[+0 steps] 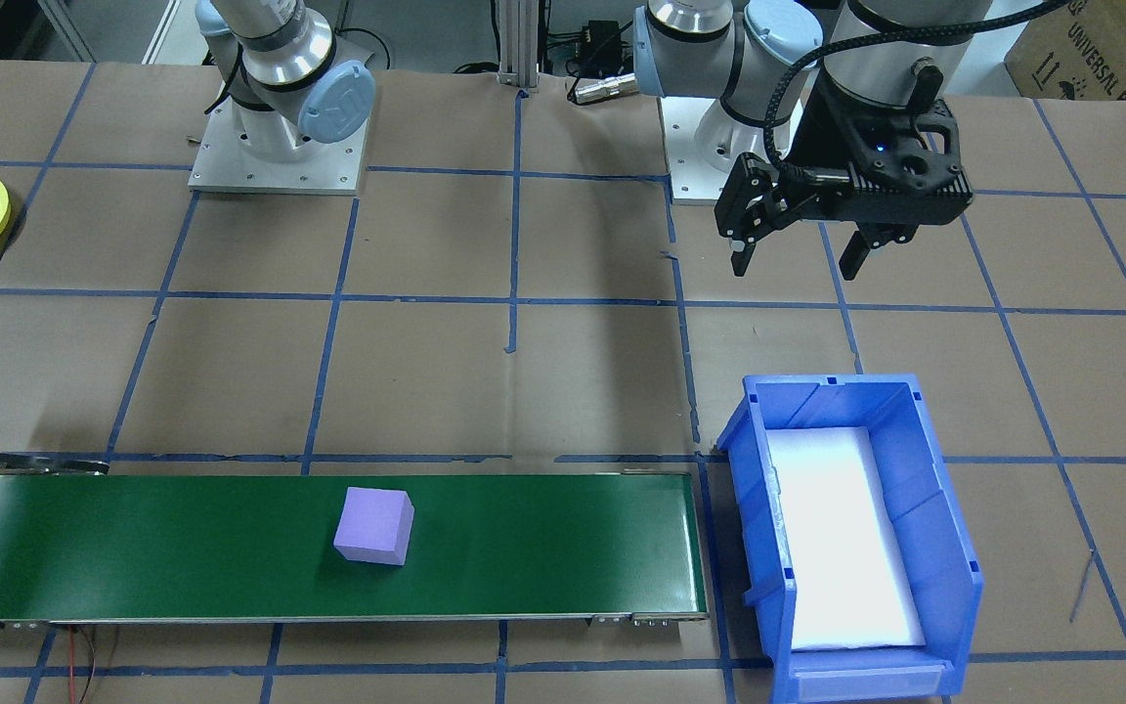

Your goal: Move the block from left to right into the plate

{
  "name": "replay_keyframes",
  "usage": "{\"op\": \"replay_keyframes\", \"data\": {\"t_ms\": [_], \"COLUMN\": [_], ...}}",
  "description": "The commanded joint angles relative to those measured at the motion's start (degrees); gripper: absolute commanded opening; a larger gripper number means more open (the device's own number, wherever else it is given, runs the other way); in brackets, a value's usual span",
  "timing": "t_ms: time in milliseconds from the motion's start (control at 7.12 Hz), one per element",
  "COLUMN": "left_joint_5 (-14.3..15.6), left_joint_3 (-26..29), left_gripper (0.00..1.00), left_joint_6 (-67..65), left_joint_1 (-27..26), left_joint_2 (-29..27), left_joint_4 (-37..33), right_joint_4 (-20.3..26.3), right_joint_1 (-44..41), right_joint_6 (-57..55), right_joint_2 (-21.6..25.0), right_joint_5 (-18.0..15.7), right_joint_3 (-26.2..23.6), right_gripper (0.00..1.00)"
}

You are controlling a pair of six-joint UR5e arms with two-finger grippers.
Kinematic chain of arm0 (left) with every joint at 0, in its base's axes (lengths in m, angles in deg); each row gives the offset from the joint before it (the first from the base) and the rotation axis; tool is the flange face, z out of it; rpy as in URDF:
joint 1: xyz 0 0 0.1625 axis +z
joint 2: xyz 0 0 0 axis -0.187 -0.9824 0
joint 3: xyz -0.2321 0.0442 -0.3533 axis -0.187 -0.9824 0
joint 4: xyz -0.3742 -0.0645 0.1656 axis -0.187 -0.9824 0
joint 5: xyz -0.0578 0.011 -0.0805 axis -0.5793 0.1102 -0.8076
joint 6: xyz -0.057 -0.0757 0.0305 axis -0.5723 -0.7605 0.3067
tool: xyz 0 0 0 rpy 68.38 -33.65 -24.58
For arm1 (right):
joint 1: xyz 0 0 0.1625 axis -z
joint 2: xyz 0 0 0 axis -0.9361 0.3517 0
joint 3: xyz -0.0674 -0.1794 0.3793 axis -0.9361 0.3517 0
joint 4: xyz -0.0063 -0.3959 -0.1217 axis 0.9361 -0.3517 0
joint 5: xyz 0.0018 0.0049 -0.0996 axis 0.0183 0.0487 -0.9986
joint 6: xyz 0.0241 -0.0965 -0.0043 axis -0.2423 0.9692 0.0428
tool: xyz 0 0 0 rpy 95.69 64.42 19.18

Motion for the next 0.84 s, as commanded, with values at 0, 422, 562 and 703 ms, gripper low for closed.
{"op": "replay_keyframes", "data": {"t_ms": [0,422,562,703], "left_joint_5": [0.07,0.07,0.07,0.07], "left_joint_3": [0.09,0.0,0.0,0.0], "left_gripper": [1.0,1.0,1.0,1.0], "left_joint_6": [0.08,0.17,0.08,0.08], "left_joint_1": [0.0,0.0,0.0,0.0], "left_joint_2": [0.03,0.03,0.03,0.03], "left_joint_4": [-0.03,-0.03,-0.03,0.06], "right_joint_4": [-1.75,-1.75,-1.83,-2.01], "right_joint_1": [15.74,24.03,26.41,26.95], "right_joint_6": [9.63,9.81,9.9,9.9], "right_joint_2": [0.78,1.75,1.75,1.66], "right_joint_5": [-0.08,-4.3,-4.3,-4.21], "right_joint_3": [-5.23,-7.53,-8.49,-9.2], "right_gripper": [0.22,0.22,0.22,0.23]}}
